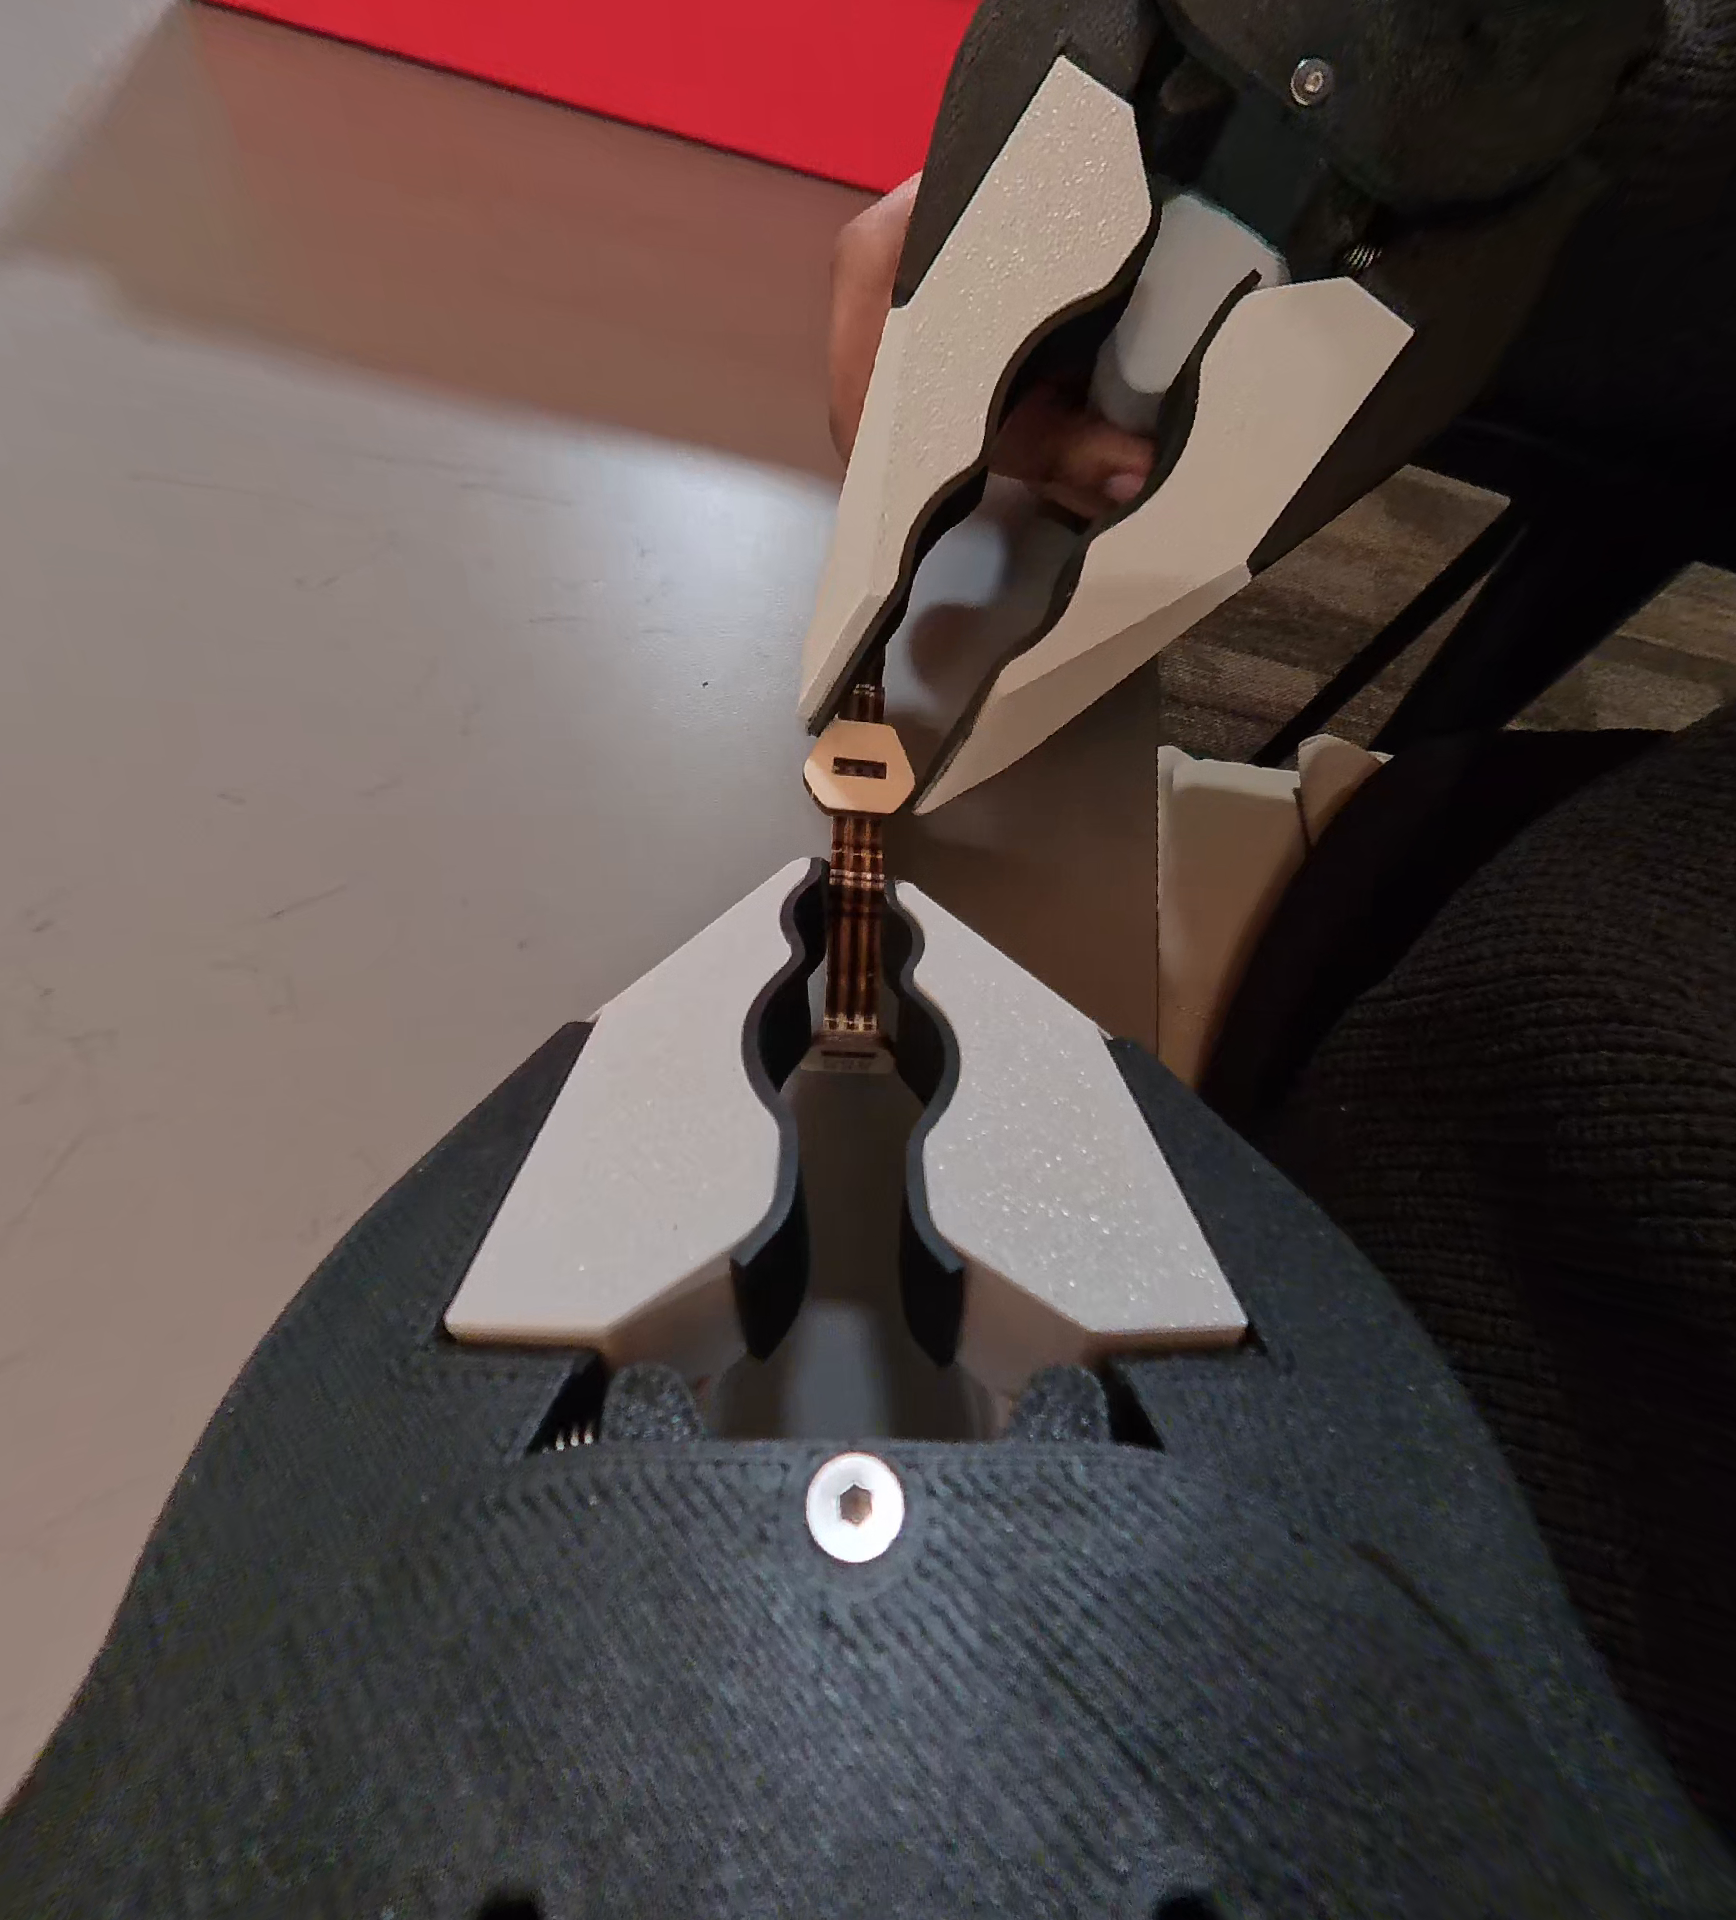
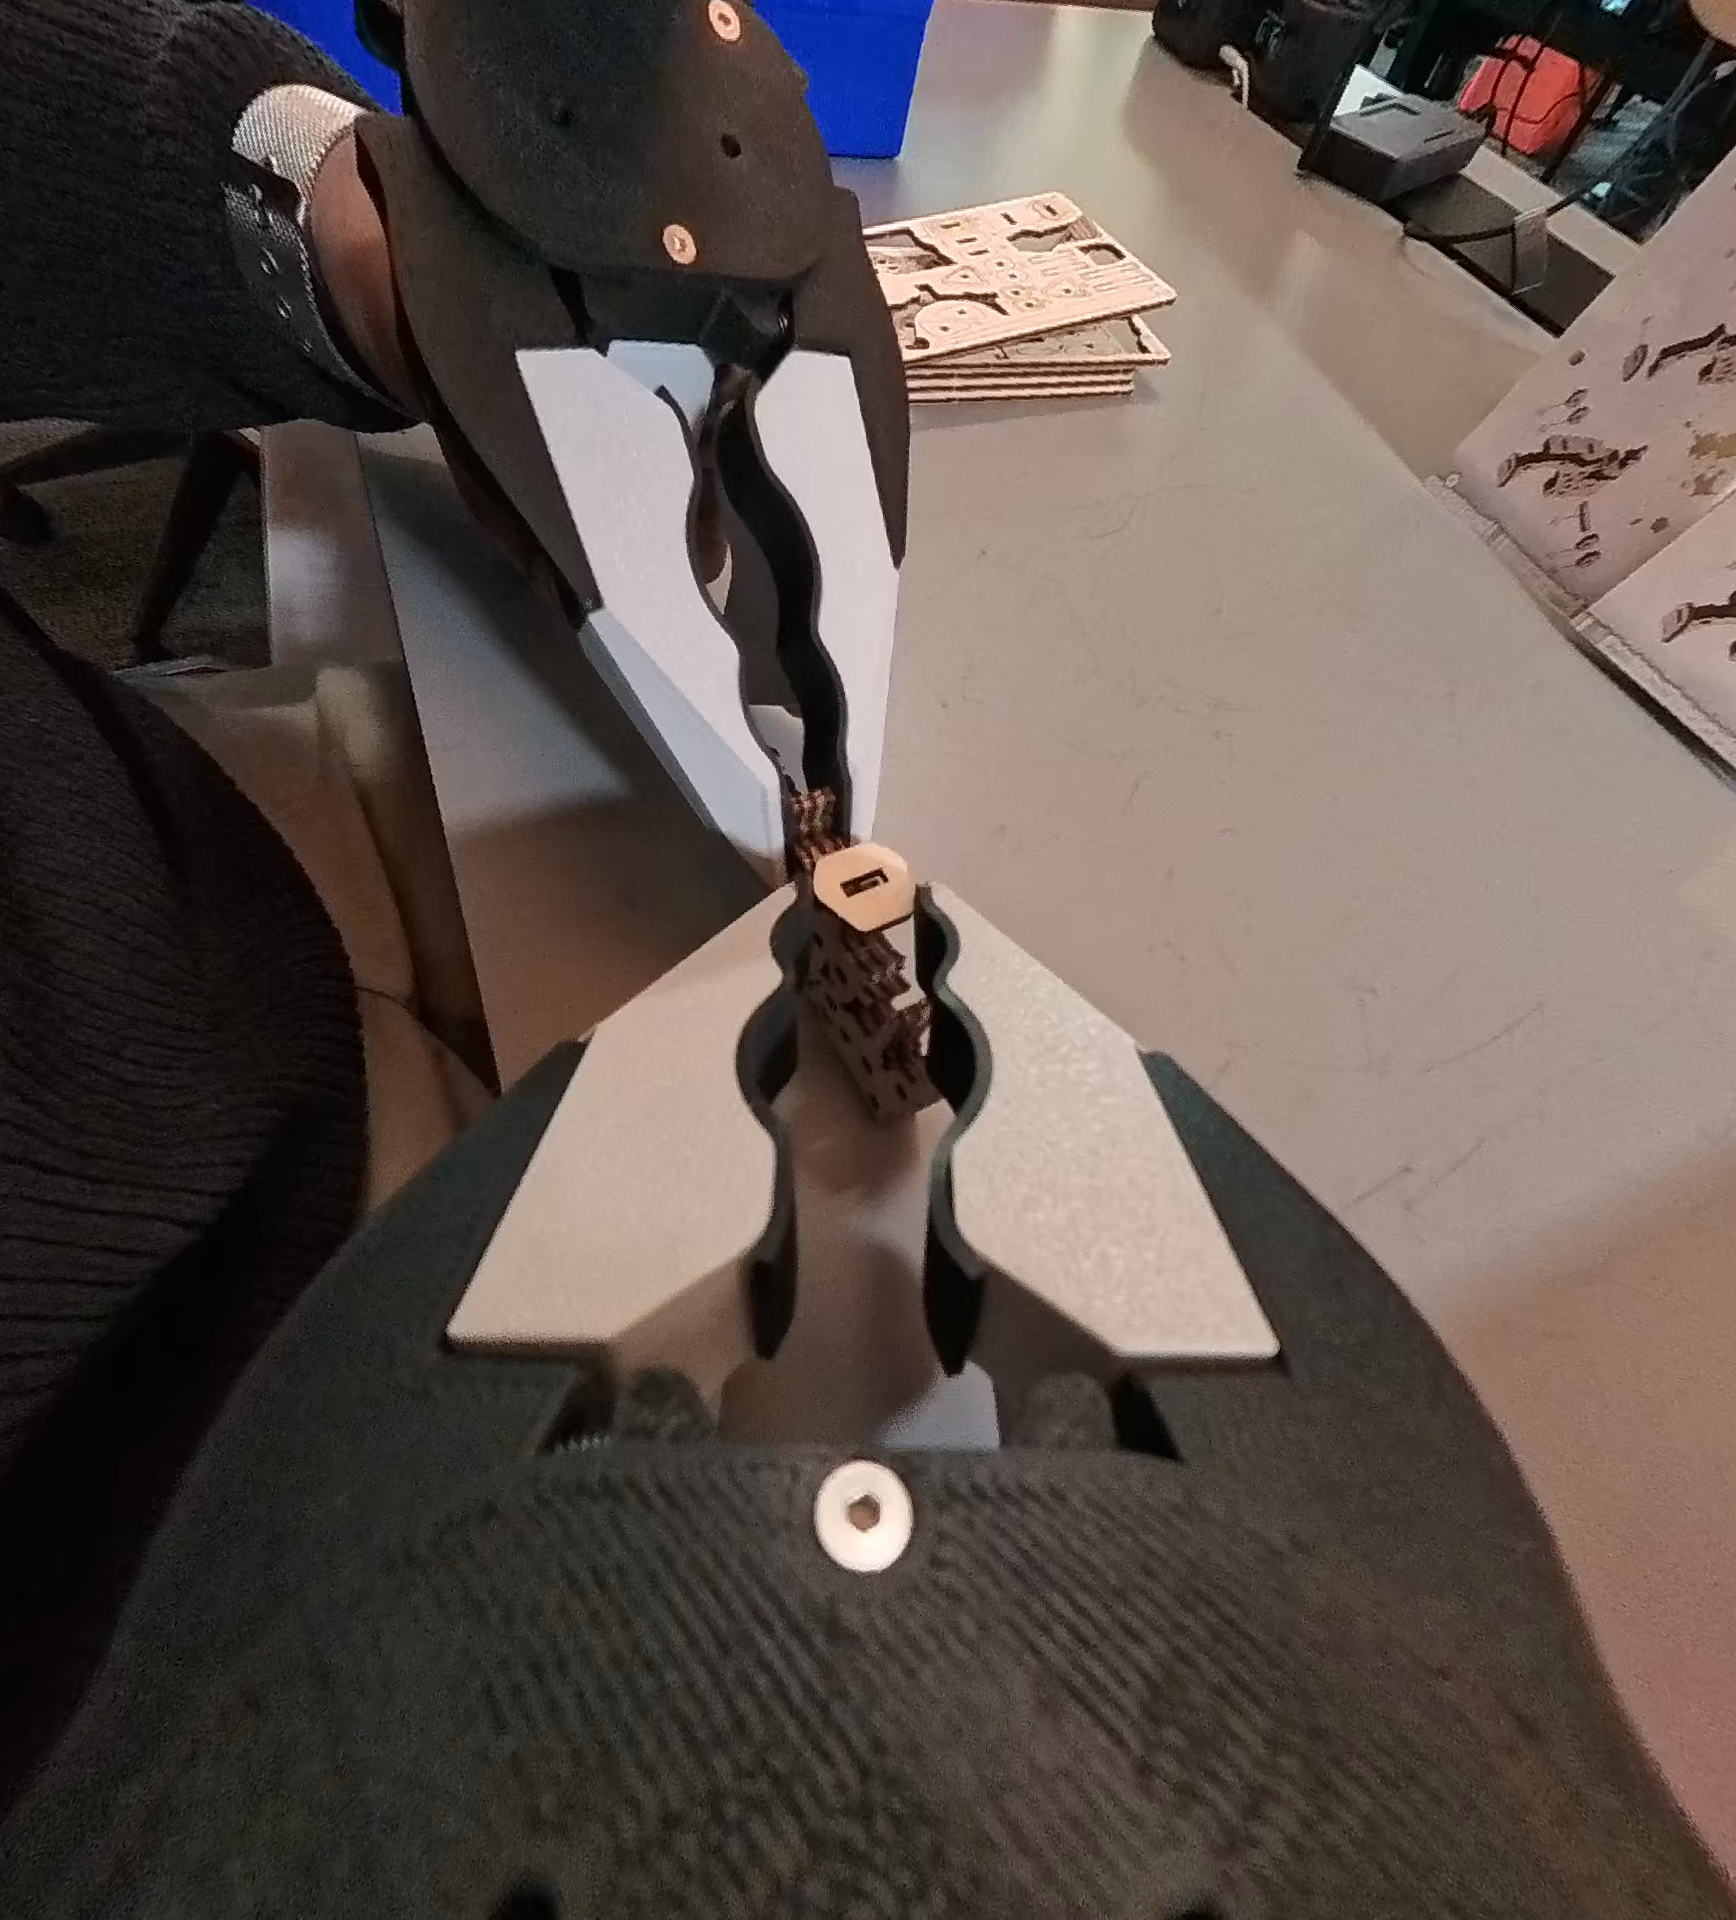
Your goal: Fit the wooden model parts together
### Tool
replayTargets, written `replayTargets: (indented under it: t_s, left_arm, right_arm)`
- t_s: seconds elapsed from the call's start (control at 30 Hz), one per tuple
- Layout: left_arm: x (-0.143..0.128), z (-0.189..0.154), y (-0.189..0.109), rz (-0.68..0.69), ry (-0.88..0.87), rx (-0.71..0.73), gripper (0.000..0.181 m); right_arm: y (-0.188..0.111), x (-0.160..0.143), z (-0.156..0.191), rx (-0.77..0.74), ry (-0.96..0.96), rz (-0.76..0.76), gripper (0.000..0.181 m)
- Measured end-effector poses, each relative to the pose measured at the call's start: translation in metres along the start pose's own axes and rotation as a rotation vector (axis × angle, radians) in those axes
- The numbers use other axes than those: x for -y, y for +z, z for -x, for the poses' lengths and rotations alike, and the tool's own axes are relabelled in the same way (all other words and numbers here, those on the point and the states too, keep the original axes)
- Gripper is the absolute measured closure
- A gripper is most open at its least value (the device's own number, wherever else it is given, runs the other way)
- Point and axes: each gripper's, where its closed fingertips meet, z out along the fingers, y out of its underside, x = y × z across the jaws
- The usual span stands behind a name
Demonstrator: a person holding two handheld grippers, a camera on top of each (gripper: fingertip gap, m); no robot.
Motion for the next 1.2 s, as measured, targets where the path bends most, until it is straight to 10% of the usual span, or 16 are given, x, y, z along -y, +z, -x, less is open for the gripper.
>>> replayTargets:
  t_s: [1.2]
  left_arm:
    - [-0.001, -0.003, 0.001, 0.011, 0.057, 0.023, 0.173]
  right_arm:
    - [-0.004, 0.003, 0.003, -0.037, -0.077, 0.056, 0.157]
